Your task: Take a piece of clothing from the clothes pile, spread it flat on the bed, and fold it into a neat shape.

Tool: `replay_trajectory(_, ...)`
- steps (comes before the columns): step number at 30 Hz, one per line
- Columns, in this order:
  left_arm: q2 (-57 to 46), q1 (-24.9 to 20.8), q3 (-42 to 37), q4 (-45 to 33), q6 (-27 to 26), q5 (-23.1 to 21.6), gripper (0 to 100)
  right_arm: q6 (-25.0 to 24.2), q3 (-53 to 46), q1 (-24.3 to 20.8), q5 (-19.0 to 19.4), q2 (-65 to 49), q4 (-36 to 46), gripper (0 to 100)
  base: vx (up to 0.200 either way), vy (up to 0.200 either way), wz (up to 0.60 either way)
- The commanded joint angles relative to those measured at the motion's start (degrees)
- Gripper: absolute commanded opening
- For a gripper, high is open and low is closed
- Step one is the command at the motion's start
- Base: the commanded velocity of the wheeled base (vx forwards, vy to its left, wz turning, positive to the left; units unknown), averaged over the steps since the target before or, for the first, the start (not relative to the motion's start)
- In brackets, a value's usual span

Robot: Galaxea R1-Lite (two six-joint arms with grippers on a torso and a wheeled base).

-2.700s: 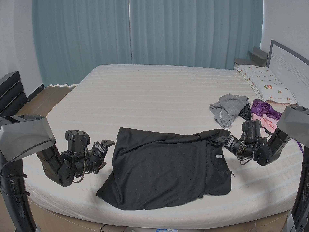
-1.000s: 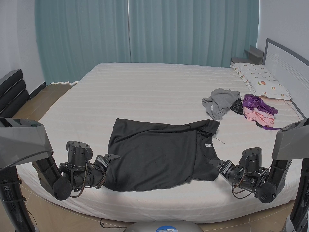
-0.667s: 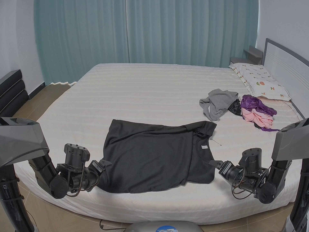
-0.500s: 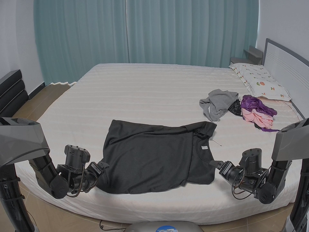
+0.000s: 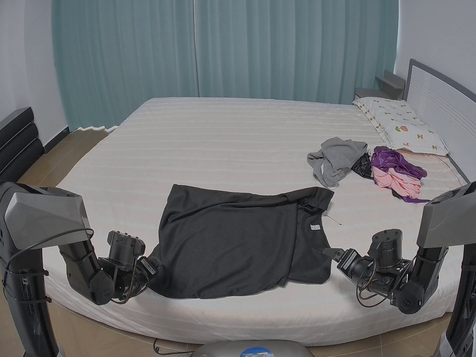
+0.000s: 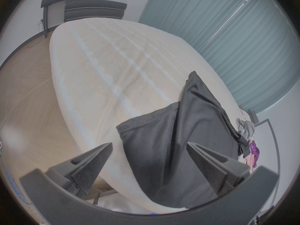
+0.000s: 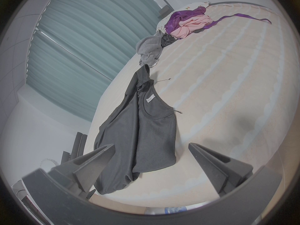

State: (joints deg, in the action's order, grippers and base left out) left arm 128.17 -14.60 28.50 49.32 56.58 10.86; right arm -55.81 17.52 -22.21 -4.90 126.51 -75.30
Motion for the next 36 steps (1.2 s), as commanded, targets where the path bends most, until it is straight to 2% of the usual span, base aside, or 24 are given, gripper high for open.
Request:
replay_trajectory(1,3.22,0.81,2.00,0.07,-0.15,0.92,100,0.00,0.06,-0.03,-0.02,0.75,-0.37,100,0.000,0.000,0.00)
replay_trajectory(4,4.10,2.48,2.79,0.07,-2.35,0.92,100,0.09,-0.47,0.06,-0.02,1.54,-3.10,100,0.000,0.000,0.00)
replay_trajectory(5,4.19,3.09,2.88,0.16,-3.14,1.00,0,0.09,-0.55,-0.03,-0.02,1.98,-3.89,100,0.000,0.000,0.00)
replay_trajectory(14,1.20,3.53,0.06,0.07,-4.11,2.41,0,0.79,-1.35,0.41,-0.02,3.12,-5.73,100,0.000,0.000,0.00)
replay_trajectory(22,-5.74,3.00,-4.77,-0.72,-7.62,3.02,0,2.99,-0.03,0.94,-0.20,4.53,-4.85,100,0.000,0.000,0.00)
replay_trajectory(26,-9.08,2.56,-7.41,-0.81,-11.58,3.11,0,3.95,1.55,1.12,-0.20,5.32,-4.59,100,0.000,0.000,0.00)
replay_trajectory(36,-6.97,3.27,-8.20,-0.19,-14.39,5.31,0,6.50,10.61,-2.31,-0.37,6.64,8.68,100,0.000,0.000,0.00)
